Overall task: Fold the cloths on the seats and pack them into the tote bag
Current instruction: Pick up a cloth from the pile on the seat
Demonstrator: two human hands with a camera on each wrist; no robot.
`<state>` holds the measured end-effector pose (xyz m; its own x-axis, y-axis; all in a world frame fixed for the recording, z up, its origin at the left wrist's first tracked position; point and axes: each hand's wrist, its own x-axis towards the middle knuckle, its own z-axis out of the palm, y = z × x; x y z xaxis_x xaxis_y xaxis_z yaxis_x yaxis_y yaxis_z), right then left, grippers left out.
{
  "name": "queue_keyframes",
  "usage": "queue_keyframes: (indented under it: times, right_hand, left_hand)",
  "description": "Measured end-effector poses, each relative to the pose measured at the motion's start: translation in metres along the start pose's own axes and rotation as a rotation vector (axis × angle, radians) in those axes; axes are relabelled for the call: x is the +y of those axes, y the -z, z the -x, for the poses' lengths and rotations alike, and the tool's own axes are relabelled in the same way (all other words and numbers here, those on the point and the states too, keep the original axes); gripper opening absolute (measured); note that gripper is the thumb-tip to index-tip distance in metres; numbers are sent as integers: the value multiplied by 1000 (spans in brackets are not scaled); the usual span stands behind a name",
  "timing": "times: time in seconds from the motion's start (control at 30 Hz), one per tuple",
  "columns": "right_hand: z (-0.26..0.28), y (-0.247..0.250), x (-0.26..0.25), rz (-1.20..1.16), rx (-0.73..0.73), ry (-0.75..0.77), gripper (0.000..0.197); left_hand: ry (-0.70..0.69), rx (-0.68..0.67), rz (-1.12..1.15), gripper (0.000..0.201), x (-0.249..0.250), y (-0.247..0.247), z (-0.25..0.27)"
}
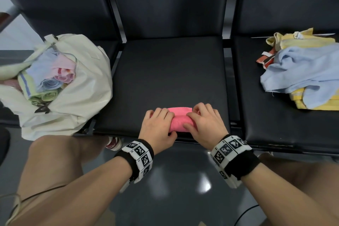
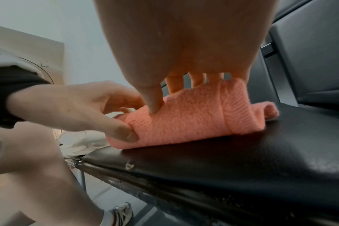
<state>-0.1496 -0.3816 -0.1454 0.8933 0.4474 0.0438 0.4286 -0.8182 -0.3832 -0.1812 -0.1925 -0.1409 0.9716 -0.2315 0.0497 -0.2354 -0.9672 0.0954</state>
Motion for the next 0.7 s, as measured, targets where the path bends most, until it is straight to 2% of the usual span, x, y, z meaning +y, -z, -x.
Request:
queue_keyframes:
  times: [0.13,0.27,0.47,0.53,0.6,0.7]
  right_hand:
    - [1,-1,-2,-74,77,39,34]
    - [4,-3,-4,-53,229,131,21]
    - [3,-8,-3,-47,343,160,20]
    - [2,-11,-3,-24,329,139,23]
    - [0,-14,-6,12,267,108,33]
    - [1,-18,-13,85,94,46,62]
  left_hand:
    - [47,-58,2,43,-1,4,-3]
    - [78,-122,24,46,-1,8,-7]
    - [62,-8,101,45,-5,9,-7]
    - [52,76,169,43,-4,4,-3]
    - [20,146,152,31,-6,-2,-1]
    - [-4,207,46,26,-11,-8,-2]
